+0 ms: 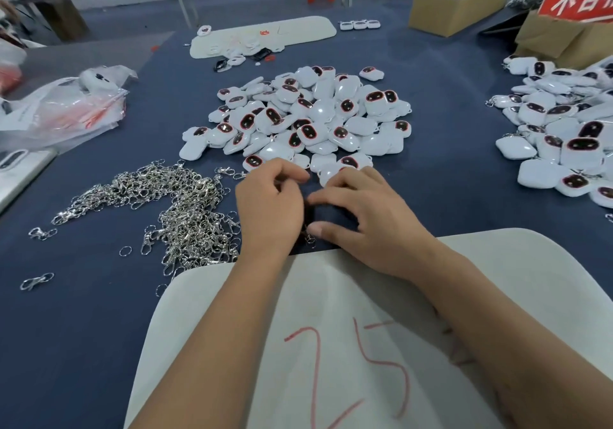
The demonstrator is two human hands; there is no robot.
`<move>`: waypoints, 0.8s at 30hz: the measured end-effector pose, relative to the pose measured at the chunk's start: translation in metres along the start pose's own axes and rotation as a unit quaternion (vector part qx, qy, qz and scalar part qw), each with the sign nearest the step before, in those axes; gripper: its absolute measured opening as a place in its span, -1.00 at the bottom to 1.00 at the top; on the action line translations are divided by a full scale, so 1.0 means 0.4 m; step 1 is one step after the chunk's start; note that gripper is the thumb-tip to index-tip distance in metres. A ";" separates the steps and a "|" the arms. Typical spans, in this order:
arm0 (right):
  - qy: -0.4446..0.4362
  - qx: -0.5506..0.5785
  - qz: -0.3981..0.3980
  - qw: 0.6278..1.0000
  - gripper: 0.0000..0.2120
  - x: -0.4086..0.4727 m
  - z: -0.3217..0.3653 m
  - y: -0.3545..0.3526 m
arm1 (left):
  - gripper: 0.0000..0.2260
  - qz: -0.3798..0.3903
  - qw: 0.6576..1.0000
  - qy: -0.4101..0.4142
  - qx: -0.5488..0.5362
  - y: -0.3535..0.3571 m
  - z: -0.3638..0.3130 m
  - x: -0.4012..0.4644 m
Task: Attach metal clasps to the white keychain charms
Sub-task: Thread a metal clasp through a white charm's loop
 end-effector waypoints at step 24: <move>0.220 0.334 -0.201 0.894 -0.83 0.005 -0.056 -0.034 | -0.89 0.231 0.963 -0.028 -0.139 0.041 -0.006 -0.030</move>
Point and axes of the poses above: each hand's wrist, its own x-axis towards the middle knuckle, its own y-axis out of the palm, z = x × y, the point moved 3 cm from there along x, towards the middle knuckle, and after that the axes turned 15 degrees about -z, right-handed, at the moved point
